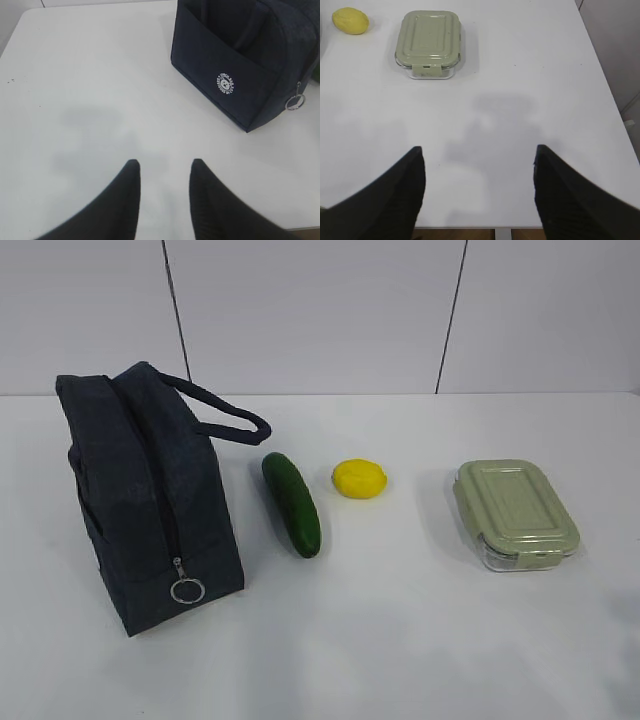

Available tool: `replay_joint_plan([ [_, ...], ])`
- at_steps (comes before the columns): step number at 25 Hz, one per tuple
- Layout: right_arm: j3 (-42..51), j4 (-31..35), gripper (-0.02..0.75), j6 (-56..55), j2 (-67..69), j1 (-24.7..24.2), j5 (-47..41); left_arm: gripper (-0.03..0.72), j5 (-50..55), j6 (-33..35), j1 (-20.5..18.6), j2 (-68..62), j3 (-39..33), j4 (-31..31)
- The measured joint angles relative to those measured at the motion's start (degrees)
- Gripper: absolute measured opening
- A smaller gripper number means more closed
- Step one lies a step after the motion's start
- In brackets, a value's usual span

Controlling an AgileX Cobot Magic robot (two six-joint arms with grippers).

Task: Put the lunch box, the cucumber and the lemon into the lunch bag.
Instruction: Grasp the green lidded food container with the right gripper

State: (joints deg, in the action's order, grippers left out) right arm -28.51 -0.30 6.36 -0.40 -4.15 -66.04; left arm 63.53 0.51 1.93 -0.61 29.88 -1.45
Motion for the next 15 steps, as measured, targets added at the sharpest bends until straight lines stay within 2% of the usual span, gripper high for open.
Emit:
replay_joint_plan([
  [15, 0.0, 0.0, 0.515, 0.0, 0.0, 0.0, 0.0, 0.242, 0.0, 0.0, 0.0, 0.0, 0.0, 0.0],
])
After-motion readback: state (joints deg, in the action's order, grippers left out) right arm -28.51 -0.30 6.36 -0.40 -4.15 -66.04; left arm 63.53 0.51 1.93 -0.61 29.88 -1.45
